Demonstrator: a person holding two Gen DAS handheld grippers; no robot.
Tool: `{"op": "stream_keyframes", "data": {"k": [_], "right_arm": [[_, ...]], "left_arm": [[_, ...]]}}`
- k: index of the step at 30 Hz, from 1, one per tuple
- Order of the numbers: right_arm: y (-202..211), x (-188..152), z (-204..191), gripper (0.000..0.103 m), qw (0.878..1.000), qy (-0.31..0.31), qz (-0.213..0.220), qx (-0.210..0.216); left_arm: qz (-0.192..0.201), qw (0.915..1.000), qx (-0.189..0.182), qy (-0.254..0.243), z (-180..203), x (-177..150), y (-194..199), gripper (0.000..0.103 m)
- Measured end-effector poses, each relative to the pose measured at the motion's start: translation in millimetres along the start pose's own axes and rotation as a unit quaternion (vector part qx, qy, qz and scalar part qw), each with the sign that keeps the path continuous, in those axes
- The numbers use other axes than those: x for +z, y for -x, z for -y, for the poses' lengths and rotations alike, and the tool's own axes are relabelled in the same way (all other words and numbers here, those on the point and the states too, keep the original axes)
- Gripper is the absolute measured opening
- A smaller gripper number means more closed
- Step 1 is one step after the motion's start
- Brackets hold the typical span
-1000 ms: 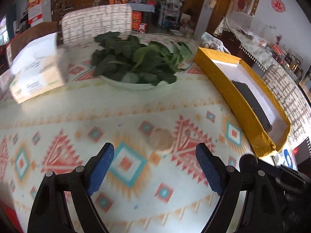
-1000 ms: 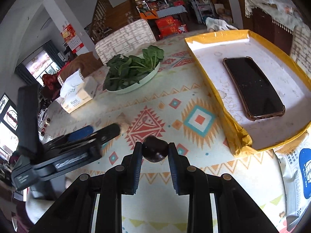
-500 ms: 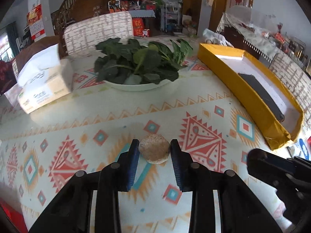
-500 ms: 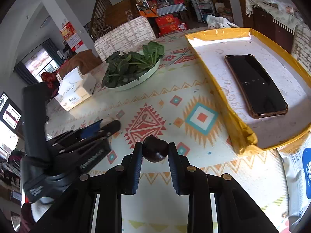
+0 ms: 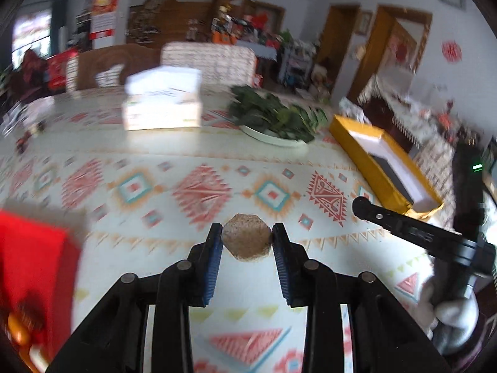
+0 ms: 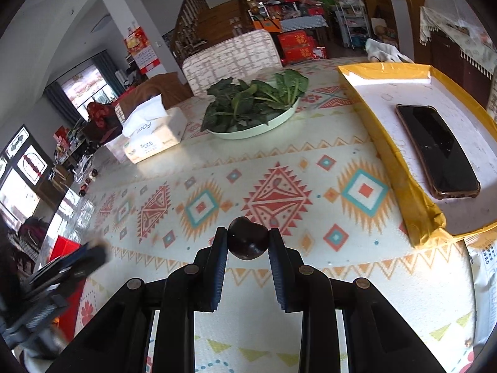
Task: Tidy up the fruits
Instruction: 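Carry the plum and cake over the red tray and open both tools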
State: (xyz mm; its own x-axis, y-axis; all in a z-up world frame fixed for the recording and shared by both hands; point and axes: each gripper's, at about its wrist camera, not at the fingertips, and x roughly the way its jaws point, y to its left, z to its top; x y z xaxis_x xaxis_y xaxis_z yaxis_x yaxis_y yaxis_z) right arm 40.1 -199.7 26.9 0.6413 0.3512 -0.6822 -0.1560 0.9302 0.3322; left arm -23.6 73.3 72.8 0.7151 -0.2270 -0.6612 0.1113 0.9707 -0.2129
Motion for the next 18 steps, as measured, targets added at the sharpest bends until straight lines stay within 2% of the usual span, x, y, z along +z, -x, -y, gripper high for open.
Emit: {"op": "stream_keyframes", "data": {"k": [7, 13, 15, 18], "right_arm": [[-4.6, -8.6, -19.6, 0.029, 0.999, 0.031, 0.002, -0.010], [-6.4, -19.3, -51.1, 0.029, 0.998, 0.056, -0.007, -0.003], [-3.3, -25.0, -68.2, 0.029, 0.998, 0.061, -0.014, 0.018], [-0.1, -30.5, -101.4, 0.029, 0.995, 0.083, -0.022, 0.043]], "left_arm": [[0.048, 0.9945, 0.009, 0.092, -70.1, -35.5, 78.7, 0.032], [0.083, 0.9840, 0.068, 0.142, -137.2, -69.9, 142.3, 0.032], [0.095, 0.9782, 0.096, 0.158, -160.0, -80.9, 162.0, 0.032], [0.105, 0.9717, 0.118, 0.176, -182.7, -91.4, 177.8, 0.032]]}}
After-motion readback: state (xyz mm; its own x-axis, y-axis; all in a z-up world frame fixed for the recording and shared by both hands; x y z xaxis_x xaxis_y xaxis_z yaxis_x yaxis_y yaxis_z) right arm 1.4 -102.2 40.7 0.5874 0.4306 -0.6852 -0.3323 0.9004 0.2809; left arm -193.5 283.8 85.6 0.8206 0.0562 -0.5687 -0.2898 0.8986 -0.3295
